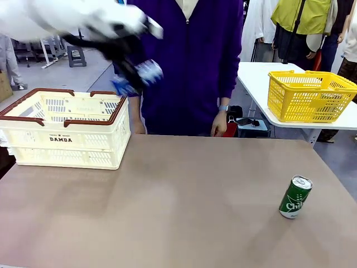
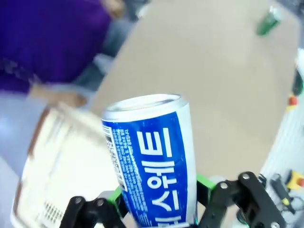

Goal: Place the drinks into the Shopping basket.
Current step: Pick up one drink and place it into the Shopping basket.

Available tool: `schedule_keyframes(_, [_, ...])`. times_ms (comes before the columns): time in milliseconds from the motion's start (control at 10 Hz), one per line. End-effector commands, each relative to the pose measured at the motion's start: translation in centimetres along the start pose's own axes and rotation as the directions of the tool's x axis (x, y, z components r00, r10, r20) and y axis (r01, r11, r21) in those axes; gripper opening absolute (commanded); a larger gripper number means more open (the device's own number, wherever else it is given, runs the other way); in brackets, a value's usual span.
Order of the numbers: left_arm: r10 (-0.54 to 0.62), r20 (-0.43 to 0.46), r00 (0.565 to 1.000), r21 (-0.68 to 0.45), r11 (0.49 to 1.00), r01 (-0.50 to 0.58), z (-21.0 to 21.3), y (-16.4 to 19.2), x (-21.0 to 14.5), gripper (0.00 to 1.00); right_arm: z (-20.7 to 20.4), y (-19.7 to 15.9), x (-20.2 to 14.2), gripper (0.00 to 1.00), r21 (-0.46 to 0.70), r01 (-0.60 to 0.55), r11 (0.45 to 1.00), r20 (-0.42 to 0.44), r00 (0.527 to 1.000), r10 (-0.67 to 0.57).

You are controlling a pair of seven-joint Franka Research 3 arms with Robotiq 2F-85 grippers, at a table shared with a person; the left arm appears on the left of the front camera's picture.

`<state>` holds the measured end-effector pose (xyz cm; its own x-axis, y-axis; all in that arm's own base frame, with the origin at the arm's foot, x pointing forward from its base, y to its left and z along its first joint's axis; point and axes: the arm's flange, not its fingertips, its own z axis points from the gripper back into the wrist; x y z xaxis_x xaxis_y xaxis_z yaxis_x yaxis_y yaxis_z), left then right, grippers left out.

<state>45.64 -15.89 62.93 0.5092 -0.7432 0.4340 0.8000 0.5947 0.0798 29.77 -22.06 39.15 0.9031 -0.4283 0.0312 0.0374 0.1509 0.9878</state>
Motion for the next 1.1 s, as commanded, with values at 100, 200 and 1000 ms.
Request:
schedule_keyframes(100, [0.643,-0.123,0.756,0.246,0.758,-0.604,-2.3,10.0,-6.7,0.00,0.1,0.4,-0.1,1.00,0.001,-0.003,1.000,-0.010,1.000,0.003])
schedule_keyframes(200, [0.666,-0.195,0.719,0.287,0.740,-0.608,-3.6,10.9,-8.1,0.00,0.1,0.4,-0.1,1.00,0.001,-0.003,1.000,-0.010,1.000,0.003])
schedule_keyframes(1000, [0.730,-0.062,0.680,0.427,0.635,-0.643,-9.3,13.7,-10.1,0.00,0.1,0.4,-0.1,1.00,0.001,-0.003,1.000,-0.010,1.000,0.003])
